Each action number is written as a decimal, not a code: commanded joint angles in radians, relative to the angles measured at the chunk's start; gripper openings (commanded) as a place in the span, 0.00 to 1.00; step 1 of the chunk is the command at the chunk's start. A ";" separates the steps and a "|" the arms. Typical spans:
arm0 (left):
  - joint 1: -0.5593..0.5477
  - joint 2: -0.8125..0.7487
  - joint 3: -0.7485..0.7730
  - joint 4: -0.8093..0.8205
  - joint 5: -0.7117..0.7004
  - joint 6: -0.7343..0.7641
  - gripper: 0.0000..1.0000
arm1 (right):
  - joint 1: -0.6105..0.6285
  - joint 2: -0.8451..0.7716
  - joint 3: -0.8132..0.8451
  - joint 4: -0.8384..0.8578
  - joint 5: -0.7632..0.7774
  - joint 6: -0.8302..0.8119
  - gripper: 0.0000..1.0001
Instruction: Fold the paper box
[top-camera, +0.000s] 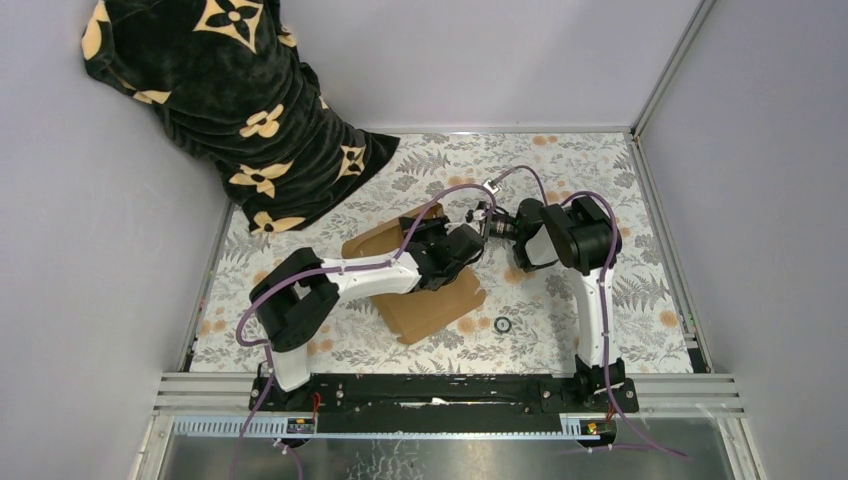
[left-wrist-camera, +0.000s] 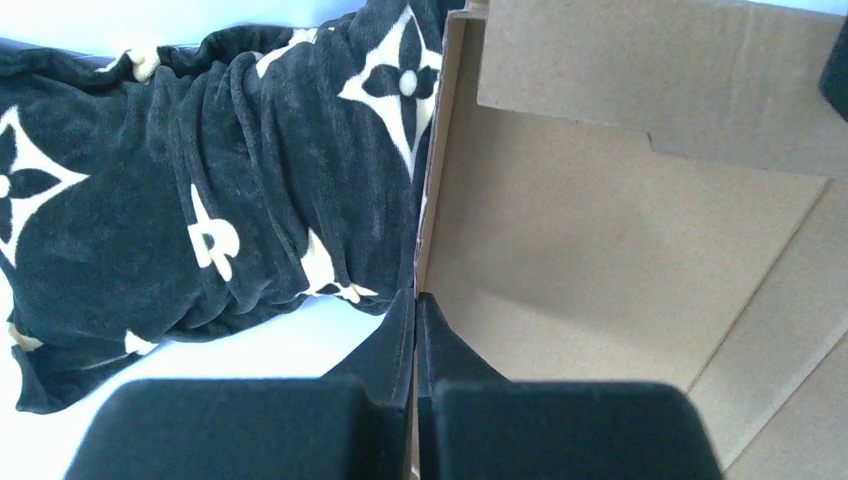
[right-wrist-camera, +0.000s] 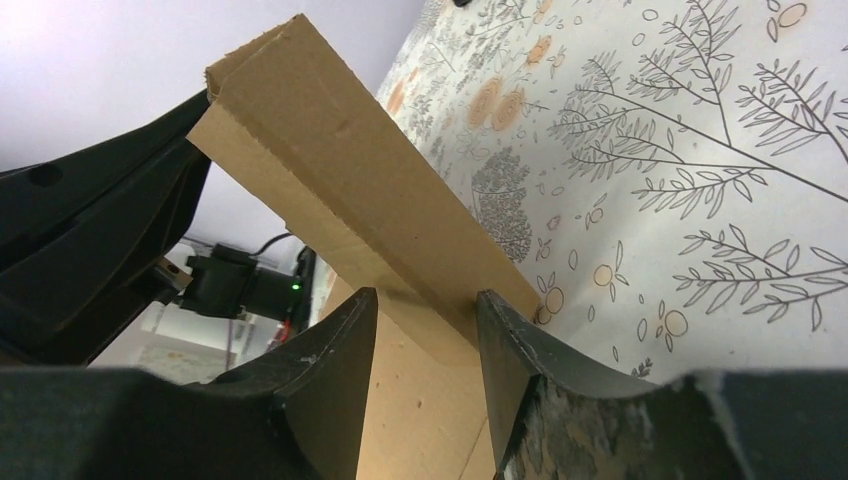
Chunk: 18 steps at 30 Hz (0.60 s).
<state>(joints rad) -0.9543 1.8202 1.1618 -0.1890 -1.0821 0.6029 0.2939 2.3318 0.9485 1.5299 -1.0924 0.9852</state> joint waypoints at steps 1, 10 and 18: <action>-0.026 -0.031 -0.028 0.121 -0.057 0.025 0.00 | 0.024 -0.122 -0.045 -0.064 0.062 -0.202 0.49; -0.066 -0.036 -0.080 0.151 -0.090 -0.002 0.00 | 0.050 -0.181 -0.137 -0.097 0.167 -0.314 0.49; -0.109 -0.036 -0.113 0.151 -0.119 -0.029 0.00 | 0.063 -0.183 -0.221 -0.032 0.250 -0.342 0.49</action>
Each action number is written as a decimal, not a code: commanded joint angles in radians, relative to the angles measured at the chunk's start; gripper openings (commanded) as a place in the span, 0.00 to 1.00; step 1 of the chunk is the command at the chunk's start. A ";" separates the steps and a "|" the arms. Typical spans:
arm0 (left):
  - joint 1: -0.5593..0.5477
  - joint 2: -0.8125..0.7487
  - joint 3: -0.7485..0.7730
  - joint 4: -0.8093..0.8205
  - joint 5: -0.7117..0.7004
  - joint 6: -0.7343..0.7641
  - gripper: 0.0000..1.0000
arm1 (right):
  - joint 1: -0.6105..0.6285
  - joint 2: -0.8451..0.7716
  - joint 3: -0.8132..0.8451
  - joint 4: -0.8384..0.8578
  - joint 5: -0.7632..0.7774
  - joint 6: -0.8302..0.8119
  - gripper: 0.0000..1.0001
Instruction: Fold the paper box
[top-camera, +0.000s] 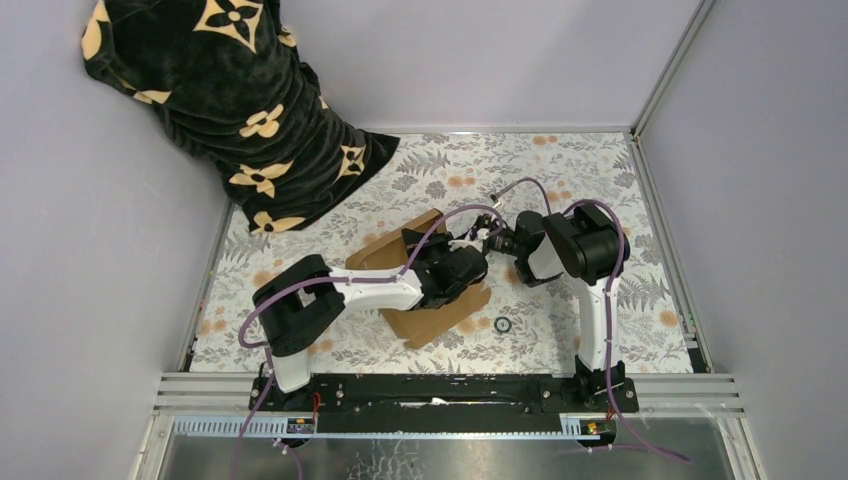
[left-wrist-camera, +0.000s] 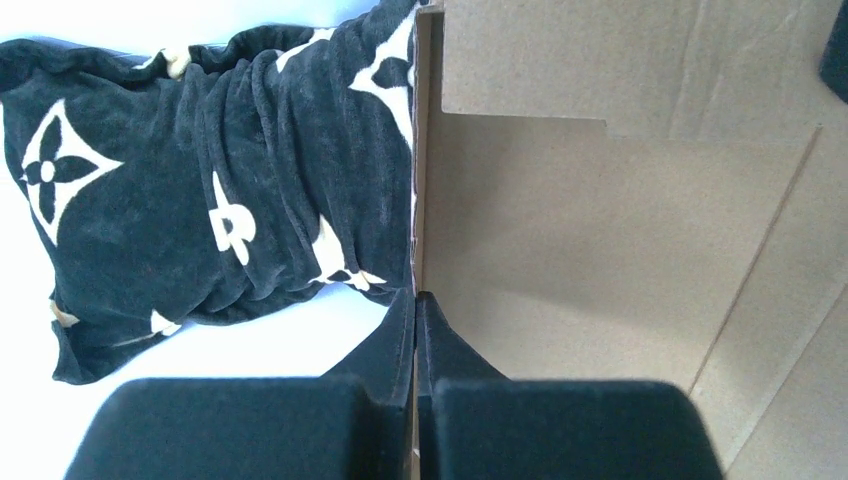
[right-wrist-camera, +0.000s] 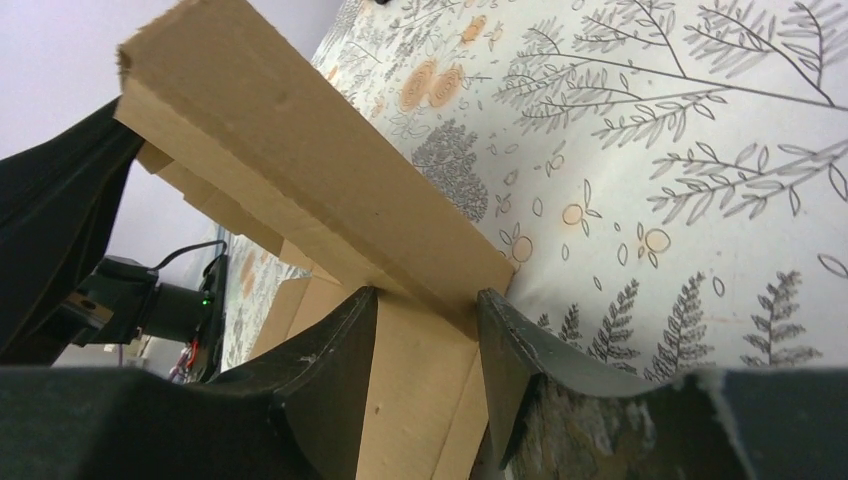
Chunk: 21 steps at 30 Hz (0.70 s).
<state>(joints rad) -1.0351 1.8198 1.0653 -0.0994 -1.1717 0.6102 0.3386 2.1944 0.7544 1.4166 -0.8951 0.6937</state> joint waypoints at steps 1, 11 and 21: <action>-0.031 -0.033 -0.020 0.061 -0.033 -0.040 0.00 | 0.020 -0.049 -0.032 0.081 0.062 -0.057 0.50; -0.051 -0.043 -0.041 0.049 -0.023 -0.073 0.00 | 0.041 -0.078 -0.039 0.091 0.114 -0.094 0.51; -0.056 -0.039 -0.031 0.046 -0.006 -0.075 0.00 | 0.071 -0.140 0.002 -0.045 0.149 -0.189 0.52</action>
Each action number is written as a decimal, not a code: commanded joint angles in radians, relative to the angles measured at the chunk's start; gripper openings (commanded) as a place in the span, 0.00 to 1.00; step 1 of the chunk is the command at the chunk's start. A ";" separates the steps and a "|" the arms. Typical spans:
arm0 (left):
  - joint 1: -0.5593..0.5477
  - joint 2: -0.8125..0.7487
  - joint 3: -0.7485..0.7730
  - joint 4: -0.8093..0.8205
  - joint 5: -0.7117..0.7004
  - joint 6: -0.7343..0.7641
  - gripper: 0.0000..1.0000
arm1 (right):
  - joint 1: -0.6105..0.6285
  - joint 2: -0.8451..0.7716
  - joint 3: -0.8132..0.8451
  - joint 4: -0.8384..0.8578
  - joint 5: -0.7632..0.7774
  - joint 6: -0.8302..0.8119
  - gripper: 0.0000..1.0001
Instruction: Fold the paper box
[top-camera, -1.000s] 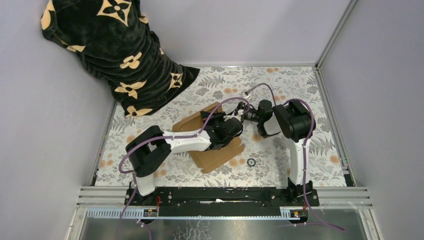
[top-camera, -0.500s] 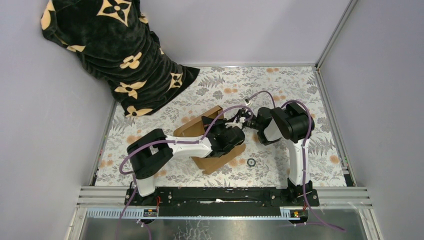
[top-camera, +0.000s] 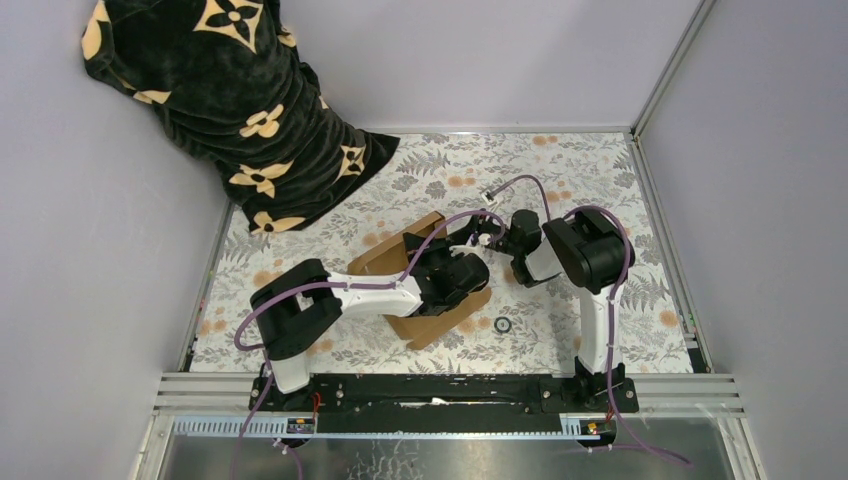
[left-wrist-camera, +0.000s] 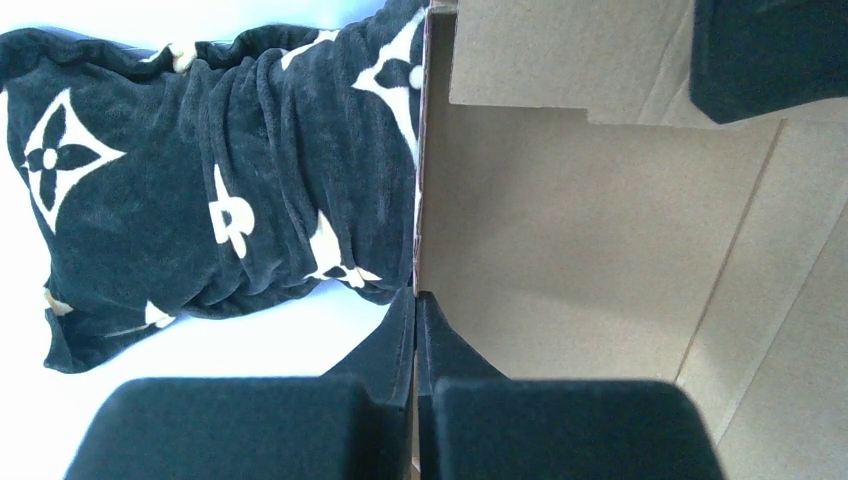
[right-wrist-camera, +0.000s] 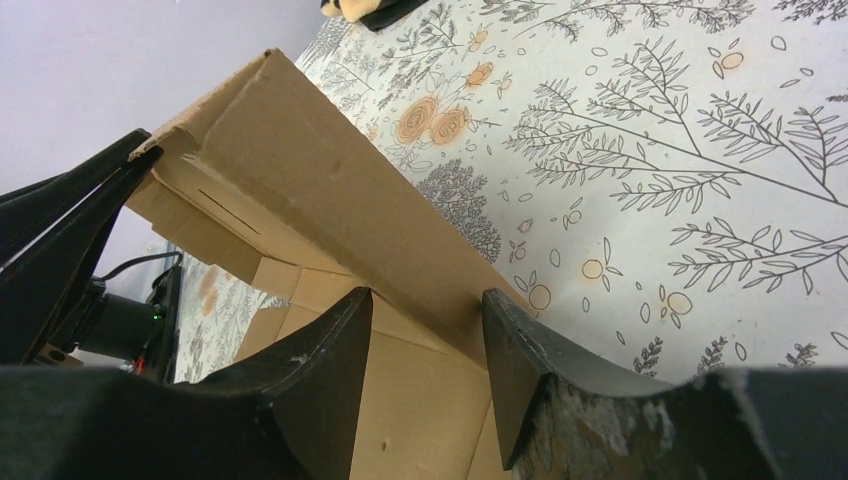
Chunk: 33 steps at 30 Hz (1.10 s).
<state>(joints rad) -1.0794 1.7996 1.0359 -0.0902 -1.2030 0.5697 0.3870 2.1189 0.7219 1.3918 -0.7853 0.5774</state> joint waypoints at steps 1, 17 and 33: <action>-0.013 -0.019 0.001 0.038 0.027 -0.034 0.00 | 0.025 -0.069 0.036 -0.032 0.044 -0.079 0.52; -0.022 -0.036 -0.004 0.040 0.055 -0.041 0.00 | 0.086 -0.134 0.029 -0.158 0.255 -0.208 0.42; -0.024 -0.049 -0.012 0.046 0.072 -0.040 0.00 | 0.156 -0.197 0.069 -0.320 0.521 -0.299 0.23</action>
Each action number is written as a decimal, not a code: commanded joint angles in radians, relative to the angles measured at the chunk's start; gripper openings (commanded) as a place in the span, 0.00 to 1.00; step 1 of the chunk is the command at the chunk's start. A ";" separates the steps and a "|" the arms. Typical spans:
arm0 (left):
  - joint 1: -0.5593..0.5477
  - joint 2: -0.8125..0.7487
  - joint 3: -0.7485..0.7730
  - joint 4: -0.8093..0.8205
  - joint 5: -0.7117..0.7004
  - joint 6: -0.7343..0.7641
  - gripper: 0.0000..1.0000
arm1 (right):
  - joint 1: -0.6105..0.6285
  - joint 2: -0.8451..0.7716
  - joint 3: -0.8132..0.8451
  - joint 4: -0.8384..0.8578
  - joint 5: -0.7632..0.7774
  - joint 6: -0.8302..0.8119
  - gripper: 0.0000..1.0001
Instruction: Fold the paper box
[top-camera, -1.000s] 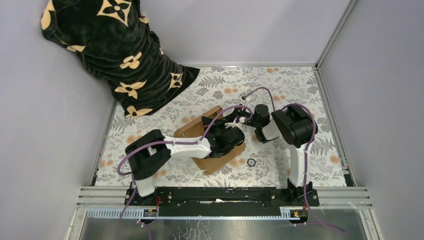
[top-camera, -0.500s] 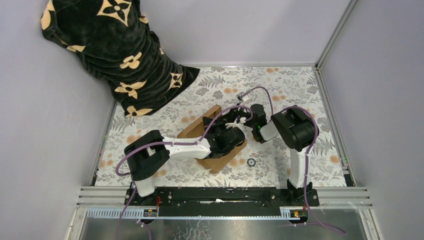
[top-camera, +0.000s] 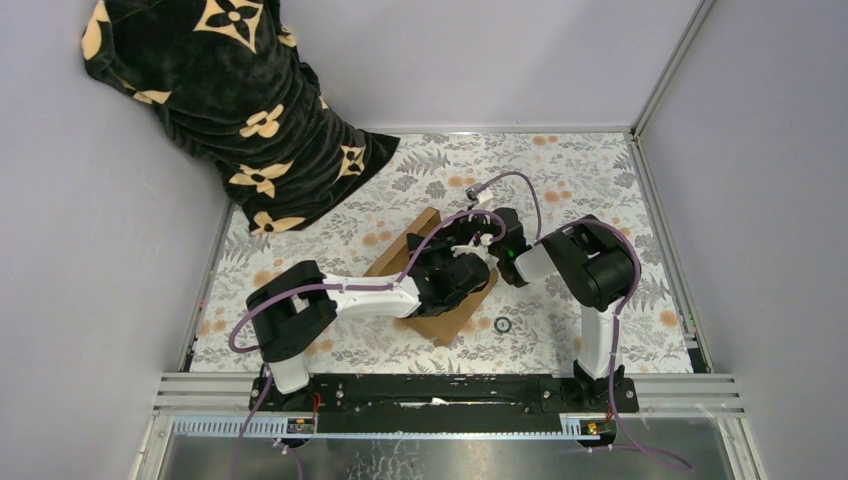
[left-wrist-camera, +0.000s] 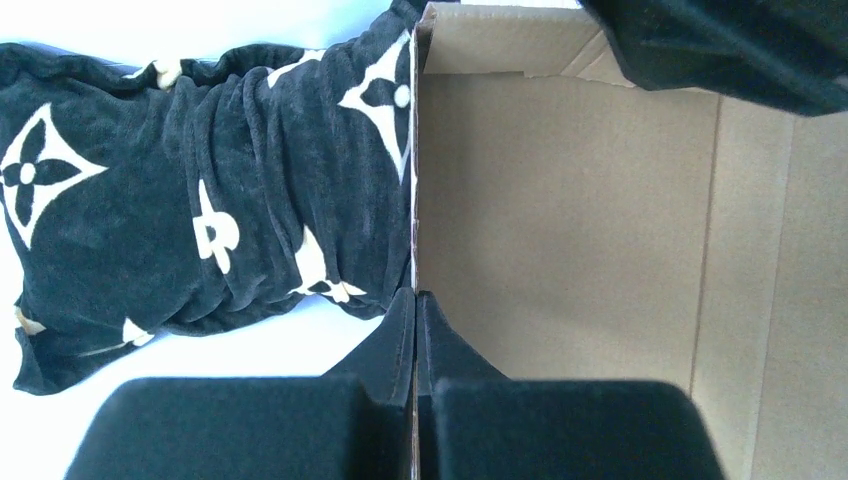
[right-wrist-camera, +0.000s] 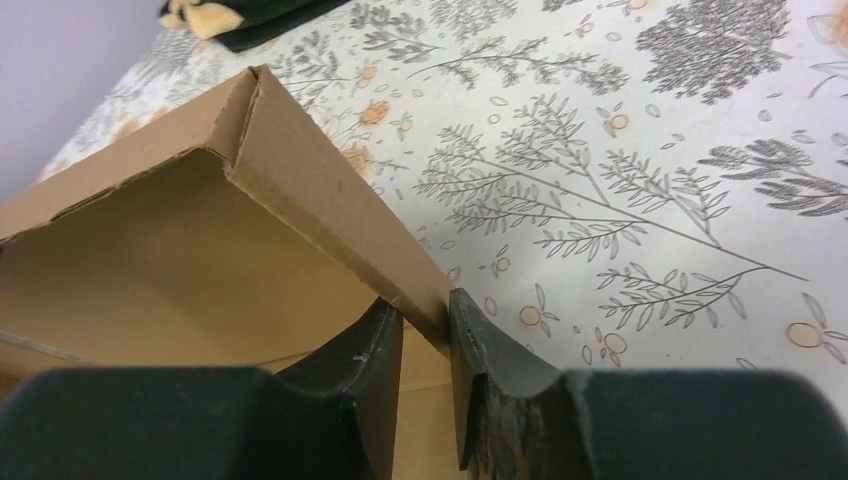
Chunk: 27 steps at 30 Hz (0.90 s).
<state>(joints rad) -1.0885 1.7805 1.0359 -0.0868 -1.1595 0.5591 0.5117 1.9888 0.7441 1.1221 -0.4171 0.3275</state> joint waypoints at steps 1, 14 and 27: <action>-0.014 -0.033 -0.015 0.044 0.029 -0.028 0.00 | 0.041 -0.074 0.053 -0.076 0.185 -0.064 0.22; -0.012 -0.076 -0.055 0.094 0.027 -0.023 0.00 | 0.088 -0.106 0.106 -0.261 0.408 -0.157 0.21; 0.024 -0.260 0.008 0.020 0.100 -0.175 0.10 | 0.086 -0.118 0.204 -0.465 0.381 -0.188 0.20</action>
<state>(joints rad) -1.0698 1.5814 0.9981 -0.0727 -1.0756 0.4686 0.6056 1.9175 0.8970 0.7525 -0.1131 0.1722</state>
